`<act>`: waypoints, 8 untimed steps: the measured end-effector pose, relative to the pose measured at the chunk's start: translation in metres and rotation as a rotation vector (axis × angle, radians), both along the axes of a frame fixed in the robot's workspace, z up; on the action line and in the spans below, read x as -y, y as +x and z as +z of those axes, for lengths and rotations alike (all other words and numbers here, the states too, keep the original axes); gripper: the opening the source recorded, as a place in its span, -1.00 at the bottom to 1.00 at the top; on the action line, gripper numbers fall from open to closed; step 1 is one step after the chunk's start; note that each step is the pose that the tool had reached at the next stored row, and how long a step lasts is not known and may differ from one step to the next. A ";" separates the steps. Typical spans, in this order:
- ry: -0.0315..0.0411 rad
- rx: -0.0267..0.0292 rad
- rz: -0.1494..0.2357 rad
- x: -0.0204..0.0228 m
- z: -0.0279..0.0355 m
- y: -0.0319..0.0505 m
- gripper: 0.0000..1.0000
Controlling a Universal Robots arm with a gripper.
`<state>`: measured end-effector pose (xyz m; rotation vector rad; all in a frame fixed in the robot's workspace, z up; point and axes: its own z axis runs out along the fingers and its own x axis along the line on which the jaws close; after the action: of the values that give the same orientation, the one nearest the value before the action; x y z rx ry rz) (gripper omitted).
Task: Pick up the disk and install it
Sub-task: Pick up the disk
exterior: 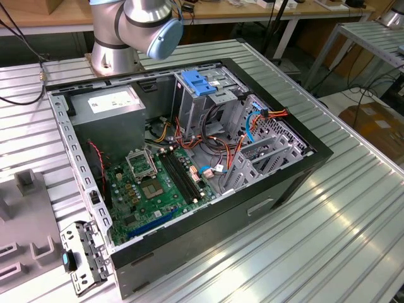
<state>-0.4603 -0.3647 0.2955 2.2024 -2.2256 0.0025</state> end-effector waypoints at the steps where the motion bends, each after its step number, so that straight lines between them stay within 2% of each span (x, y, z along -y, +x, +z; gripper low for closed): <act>1: 0.0000 0.0000 0.000 0.0000 0.0000 0.0000 -0.25; 4: -0.0003 -0.0001 -0.028 0.0000 0.0000 0.0000 -0.25; 8: -0.0002 -0.0001 -0.032 0.0000 -0.0001 0.0000 -0.25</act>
<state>-0.4603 -0.3647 0.2954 2.1660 -2.2608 0.0024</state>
